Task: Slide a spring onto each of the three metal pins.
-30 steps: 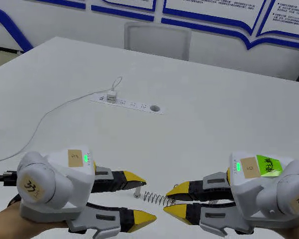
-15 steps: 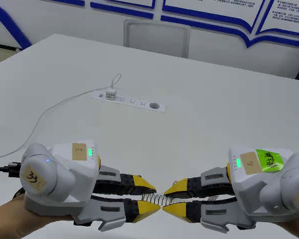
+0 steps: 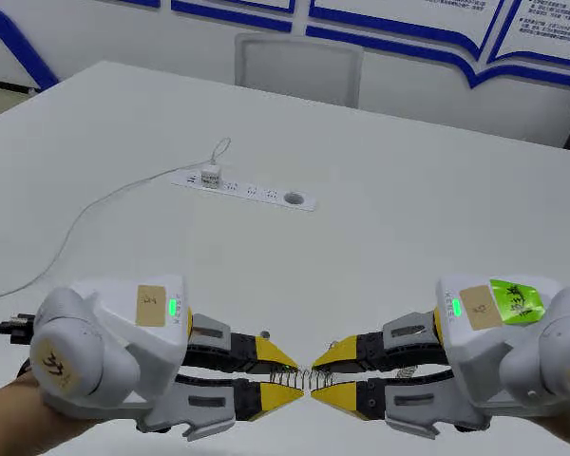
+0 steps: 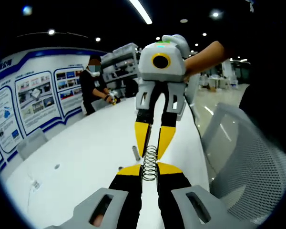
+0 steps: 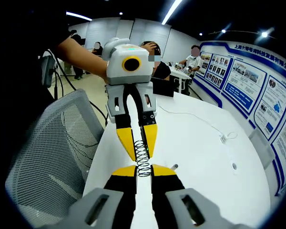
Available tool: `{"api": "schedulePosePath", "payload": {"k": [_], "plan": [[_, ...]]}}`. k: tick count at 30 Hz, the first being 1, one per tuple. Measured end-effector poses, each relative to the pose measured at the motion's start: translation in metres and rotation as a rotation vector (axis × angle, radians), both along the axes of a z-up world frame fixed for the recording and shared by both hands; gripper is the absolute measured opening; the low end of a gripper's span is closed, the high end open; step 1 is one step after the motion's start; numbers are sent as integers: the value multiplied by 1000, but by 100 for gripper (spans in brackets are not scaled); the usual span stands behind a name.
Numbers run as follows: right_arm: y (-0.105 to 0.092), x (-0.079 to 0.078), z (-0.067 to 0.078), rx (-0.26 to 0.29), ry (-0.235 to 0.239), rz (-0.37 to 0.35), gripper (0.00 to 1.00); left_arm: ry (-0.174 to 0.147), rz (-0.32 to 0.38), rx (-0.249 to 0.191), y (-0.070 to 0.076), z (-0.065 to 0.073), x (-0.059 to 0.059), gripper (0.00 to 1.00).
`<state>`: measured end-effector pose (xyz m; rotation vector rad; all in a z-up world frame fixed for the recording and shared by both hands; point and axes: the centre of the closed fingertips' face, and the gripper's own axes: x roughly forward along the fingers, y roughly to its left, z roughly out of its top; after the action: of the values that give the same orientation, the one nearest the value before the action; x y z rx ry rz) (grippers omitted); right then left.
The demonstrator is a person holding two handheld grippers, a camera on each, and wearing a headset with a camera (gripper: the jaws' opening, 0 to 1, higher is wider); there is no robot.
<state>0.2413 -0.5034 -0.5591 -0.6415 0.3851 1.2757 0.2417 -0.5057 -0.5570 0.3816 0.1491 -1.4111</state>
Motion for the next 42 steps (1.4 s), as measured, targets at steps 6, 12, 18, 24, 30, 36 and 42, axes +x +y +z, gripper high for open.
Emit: {"api": "schedulePosePath", "payload": {"k": [6, 12, 18, 24, 30, 36, 42], "plan": [[-1, 1, 2, 18, 17, -17, 12, -2, 0, -12, -1, 1, 0, 10], [-5, 1, -4, -5, 28, -24, 14, -2, -12, -14, 0, 1, -2, 10], [-4, -1, -4, 18, 48, -25, 11, -4, -15, -14, 2, 1, -3, 10], [-2, -2, 2, 43, 60, -18, 11, -2, -11, -18, 3, 1, -4, 10], [2, -5, 15, 90, 66, 8, 11, -21, -2, -14, 5, 3, -1, 10], [6, -6, 21, 131, 101, 14, 11, -23, -1, -12, 4, 1, -2, 10], [11, -7, 26, 191, 145, -2, 11, -1, 6, -24, 5, 3, -3, 10]]}}
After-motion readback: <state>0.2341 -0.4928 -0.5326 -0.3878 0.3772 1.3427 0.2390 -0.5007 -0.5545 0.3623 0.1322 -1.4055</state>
